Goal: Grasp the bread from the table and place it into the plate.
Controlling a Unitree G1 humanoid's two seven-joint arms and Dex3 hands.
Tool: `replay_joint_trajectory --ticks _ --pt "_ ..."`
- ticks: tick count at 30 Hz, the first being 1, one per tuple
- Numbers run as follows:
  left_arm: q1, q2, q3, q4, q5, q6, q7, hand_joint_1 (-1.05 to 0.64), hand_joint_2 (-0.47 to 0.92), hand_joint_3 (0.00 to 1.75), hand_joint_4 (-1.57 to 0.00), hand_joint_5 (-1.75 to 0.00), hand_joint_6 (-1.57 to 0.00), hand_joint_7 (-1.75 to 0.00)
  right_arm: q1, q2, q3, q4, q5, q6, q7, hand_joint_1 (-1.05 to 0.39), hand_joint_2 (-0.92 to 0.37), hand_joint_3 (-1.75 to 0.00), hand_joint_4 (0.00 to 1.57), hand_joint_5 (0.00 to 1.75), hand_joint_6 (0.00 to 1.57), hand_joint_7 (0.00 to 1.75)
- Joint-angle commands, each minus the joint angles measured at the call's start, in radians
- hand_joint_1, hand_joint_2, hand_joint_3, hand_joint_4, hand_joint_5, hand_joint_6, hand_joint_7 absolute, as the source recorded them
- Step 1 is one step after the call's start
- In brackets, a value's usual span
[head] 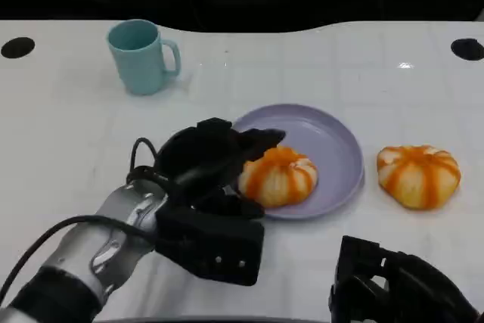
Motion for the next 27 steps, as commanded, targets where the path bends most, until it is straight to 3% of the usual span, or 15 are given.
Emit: replay_joint_trajectory --ticks 1,10,19,23,25,26,27 --pt "0.099 0.057 0.070 -0.122 -0.088 -0.018 -0.062 -0.82 0.92 0.45 -0.24 -0.58 -0.25 -0.02 0.008 -0.010 -0.008 -0.005 0.006 -0.010 0.001 -0.53 -0.92 -0.48 0.62 1.75 0.40 1.74" --pt "0.270 0.063 0.202 -0.246 -0.390 -0.067 -0.220 -0.82 0.92 0.40 -0.29 -0.61 -0.30 -0.03 0.007 -0.014 -0.008 -0.004 0.012 -0.004 0.009 -0.52 -0.92 -0.48 0.62 1.75 0.39 1.74" --pt "0.447 -0.031 0.303 -0.259 -0.697 -0.159 -0.274 -0.69 0.92 0.25 -0.57 -0.71 -0.63 -0.13 0.007 -0.012 -0.003 -0.009 0.009 0.000 0.002 -0.54 -0.92 -0.47 0.63 1.75 0.40 1.75" --pt "0.512 -0.068 0.333 -0.282 -0.816 -0.135 -0.329 -0.66 0.92 0.30 -0.59 -1.15 -0.83 -0.17 0.003 -0.013 -0.004 -0.004 0.010 -0.003 0.006 -0.53 -0.92 -0.48 0.62 1.75 0.39 1.75" --pt "0.535 -0.072 0.343 -0.301 -0.850 -0.100 -0.351 -0.69 0.92 0.35 -0.57 -1.42 -0.82 -0.43 0.002 -0.014 -0.004 -0.001 0.005 -0.011 0.008 -0.53 -0.92 -0.48 0.62 1.75 0.39 1.75" --pt "0.545 -0.073 0.348 -0.312 -0.861 -0.083 -0.359 -0.69 0.92 0.35 -0.60 -1.54 -0.77 -0.69 0.001 -0.015 -0.004 -0.001 0.005 -0.012 0.009 -0.53 -0.92 -0.48 0.62 1.75 0.39 1.75" --pt "0.557 -0.074 0.351 -0.327 -0.872 -0.059 -0.366 -0.68 0.92 0.35 -0.61 -1.57 -0.75 -0.77 0.001 -0.015 -0.004 -0.003 0.006 -0.008 0.007 -0.53 -0.92 -0.48 0.62 1.75 0.39 1.75"
